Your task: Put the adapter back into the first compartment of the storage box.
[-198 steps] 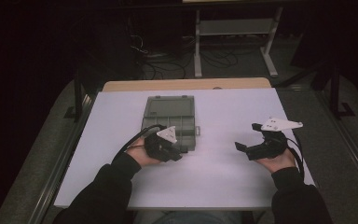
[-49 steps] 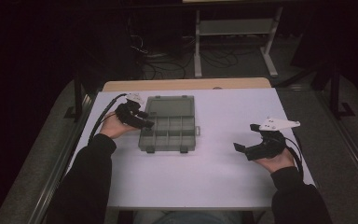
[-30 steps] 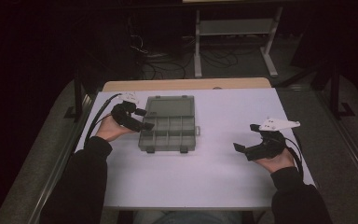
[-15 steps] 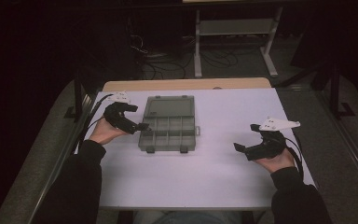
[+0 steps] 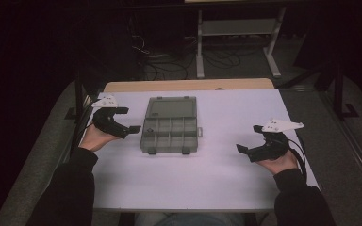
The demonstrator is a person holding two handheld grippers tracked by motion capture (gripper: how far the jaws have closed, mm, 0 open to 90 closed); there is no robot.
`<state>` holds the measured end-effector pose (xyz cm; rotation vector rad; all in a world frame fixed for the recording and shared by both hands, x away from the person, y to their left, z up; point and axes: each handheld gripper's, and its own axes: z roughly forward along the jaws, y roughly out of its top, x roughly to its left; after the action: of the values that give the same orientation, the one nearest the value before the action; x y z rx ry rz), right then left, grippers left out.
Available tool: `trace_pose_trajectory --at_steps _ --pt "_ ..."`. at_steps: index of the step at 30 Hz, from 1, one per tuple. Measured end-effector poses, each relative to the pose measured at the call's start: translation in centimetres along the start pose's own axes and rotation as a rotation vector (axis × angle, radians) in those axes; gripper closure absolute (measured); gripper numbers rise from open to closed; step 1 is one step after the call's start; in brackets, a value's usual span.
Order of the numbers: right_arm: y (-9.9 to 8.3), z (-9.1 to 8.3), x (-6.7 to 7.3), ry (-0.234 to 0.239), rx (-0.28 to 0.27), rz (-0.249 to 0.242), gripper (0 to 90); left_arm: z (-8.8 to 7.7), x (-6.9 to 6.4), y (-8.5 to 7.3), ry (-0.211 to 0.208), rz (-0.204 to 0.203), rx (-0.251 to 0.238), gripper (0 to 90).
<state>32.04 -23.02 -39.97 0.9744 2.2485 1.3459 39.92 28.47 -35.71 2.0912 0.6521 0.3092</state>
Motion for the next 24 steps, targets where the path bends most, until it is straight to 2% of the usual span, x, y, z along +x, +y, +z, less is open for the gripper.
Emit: trace_pose_trajectory --at_steps 4,10,18,24 --pt "0.0 0.0 0.0 -0.001 0.001 0.001 0.0 -0.9 -0.1 -0.4 0.01 -0.016 -0.037 0.0" --pt "0.0 0.0 0.0 -0.003 0.003 0.001 0.0 -1.7 -0.3 -0.8 0.009 -0.025 -0.059 0.0" --pt "0.0 0.0 0.0 -0.006 0.004 -0.001 0.0 -2.3 -0.6 -1.5 0.029 -0.019 -0.051 0.0" --pt "0.0 0.0 0.0 -0.005 0.005 -0.001 0.0 -2.9 -0.6 -2.2 0.038 -0.036 -0.065 0.0"
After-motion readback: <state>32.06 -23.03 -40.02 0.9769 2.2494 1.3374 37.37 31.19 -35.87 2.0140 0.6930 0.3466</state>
